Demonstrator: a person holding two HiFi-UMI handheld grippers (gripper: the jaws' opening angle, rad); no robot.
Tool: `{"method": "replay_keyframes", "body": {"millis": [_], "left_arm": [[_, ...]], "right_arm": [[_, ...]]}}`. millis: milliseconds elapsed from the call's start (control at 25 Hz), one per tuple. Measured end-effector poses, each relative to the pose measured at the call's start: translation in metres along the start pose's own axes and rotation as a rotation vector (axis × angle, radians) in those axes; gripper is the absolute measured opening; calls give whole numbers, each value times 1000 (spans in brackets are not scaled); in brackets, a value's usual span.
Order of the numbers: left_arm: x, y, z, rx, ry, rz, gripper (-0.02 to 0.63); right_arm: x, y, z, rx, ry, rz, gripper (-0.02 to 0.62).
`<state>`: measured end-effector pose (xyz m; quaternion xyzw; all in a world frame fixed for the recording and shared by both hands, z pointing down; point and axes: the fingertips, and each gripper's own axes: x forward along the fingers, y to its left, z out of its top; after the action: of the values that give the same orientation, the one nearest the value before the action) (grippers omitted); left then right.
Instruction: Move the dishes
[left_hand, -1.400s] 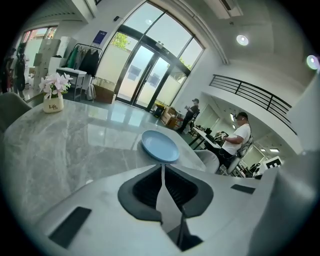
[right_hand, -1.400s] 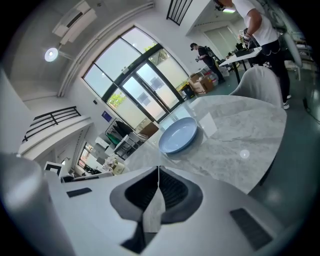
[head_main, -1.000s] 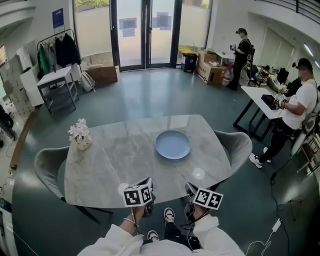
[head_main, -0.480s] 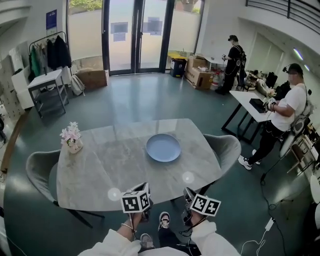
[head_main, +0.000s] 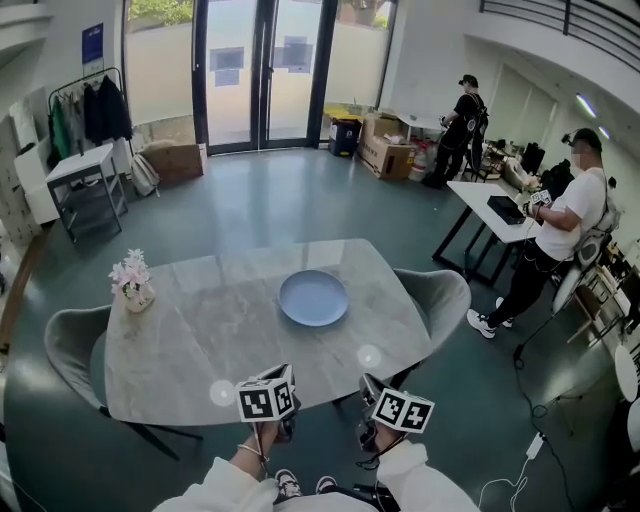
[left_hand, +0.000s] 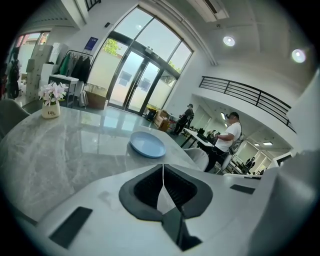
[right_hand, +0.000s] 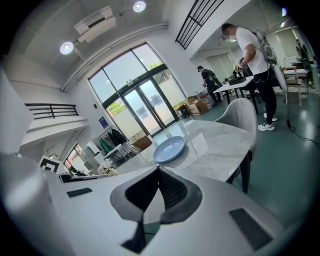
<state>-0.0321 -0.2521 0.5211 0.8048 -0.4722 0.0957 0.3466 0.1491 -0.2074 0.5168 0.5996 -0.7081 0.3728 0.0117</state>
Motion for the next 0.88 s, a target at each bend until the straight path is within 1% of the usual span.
{"method": "replay_keyframes", "body": {"millis": [160,320,440,560,760,880], "left_arm": [[10,-12,2,-5,-2,-5,14],[6,-21,7,10,-1,14,14],[3,-24,5,31,-1,28,14],[0,-23,3,15,-8,45,14],[-5,-28,-2,28,-18,51,14],[-7,-31,-4,33,-14,54,14]], "right_arm": [[-5,-14,7,13,-11,0,58],[-11,-25,11,0,-10,-9,58],[-11,-25,12,-5,-11,9,58],[-10,-18,7,-5,-5,38,58],[-5,-19,-4,-45,27,50,58],[-8,-15,-2,-102,37,57,58]]}}
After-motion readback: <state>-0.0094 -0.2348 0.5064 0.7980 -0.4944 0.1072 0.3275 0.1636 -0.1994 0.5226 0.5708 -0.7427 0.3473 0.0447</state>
